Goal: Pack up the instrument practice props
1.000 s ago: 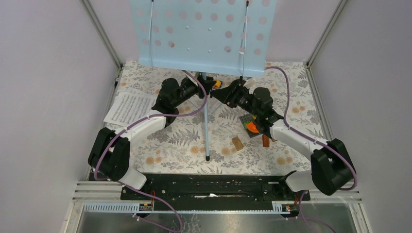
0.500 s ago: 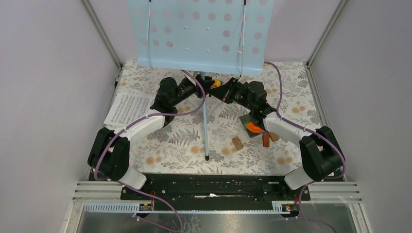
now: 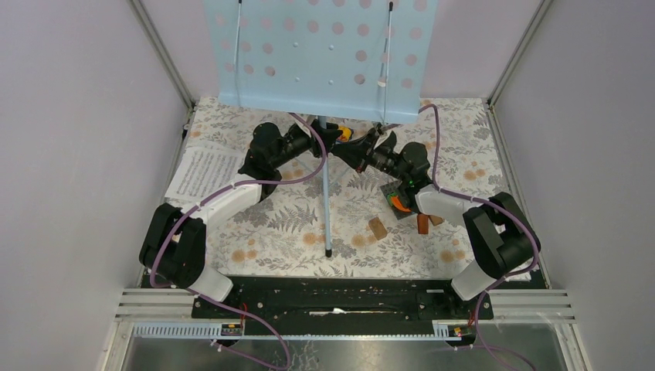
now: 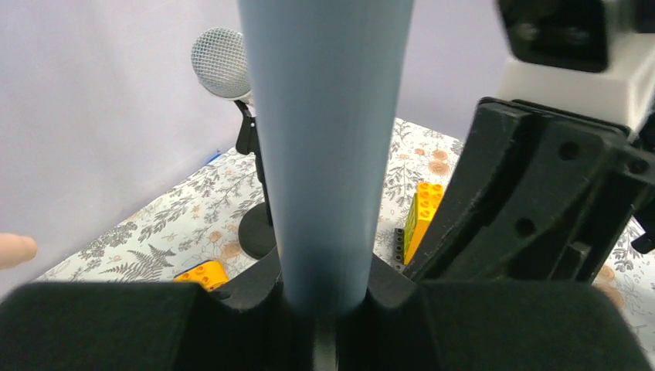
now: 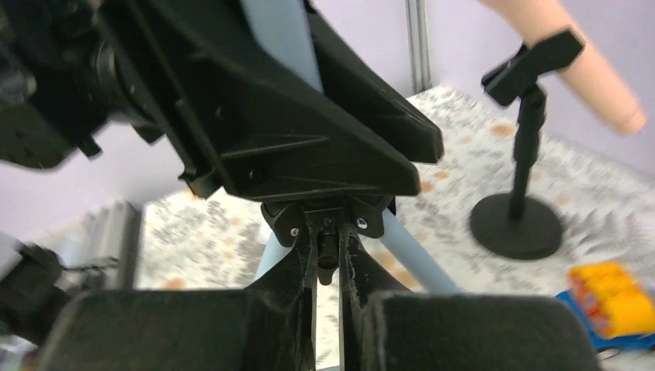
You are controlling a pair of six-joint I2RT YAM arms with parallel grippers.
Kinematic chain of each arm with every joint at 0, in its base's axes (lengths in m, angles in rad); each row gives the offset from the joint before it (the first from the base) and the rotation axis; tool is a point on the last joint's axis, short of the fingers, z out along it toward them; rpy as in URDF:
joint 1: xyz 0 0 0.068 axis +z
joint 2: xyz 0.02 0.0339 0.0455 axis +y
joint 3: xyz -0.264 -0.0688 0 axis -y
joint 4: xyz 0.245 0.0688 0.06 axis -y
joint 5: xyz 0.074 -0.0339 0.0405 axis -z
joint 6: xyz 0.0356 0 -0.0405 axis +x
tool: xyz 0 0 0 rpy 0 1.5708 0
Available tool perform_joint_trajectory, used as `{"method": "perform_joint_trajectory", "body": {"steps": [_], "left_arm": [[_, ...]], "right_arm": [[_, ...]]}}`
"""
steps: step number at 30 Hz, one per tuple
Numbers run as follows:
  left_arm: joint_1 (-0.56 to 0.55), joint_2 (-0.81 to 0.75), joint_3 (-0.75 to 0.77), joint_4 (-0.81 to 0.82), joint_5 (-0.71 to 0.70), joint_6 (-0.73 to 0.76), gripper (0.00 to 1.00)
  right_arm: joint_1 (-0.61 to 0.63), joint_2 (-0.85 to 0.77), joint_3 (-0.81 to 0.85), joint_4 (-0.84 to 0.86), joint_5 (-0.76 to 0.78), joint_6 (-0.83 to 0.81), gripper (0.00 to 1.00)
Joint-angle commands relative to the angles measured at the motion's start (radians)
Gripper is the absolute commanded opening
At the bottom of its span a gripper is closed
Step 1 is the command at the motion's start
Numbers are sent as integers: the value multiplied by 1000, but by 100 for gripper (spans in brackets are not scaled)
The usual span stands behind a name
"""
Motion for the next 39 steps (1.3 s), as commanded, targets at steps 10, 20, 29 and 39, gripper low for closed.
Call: {"method": "perform_joint_trajectory", "body": {"steps": [10, 20, 29, 39], "left_arm": [[13, 27, 20, -54, 59, -68, 0], [13, 31, 23, -52, 69, -78, 0], [24, 0, 9, -37, 61, -70, 79], [60, -119, -28, -24, 122, -55, 99]], "right_arm": [[177, -222, -45, -671, -112, -1709, 0], [304, -273, -103, -734, 437, -2019, 26], [304, -515, -203, -463, 354, -1122, 62], [303, -740, -459, -477, 710, -250, 82]]}}
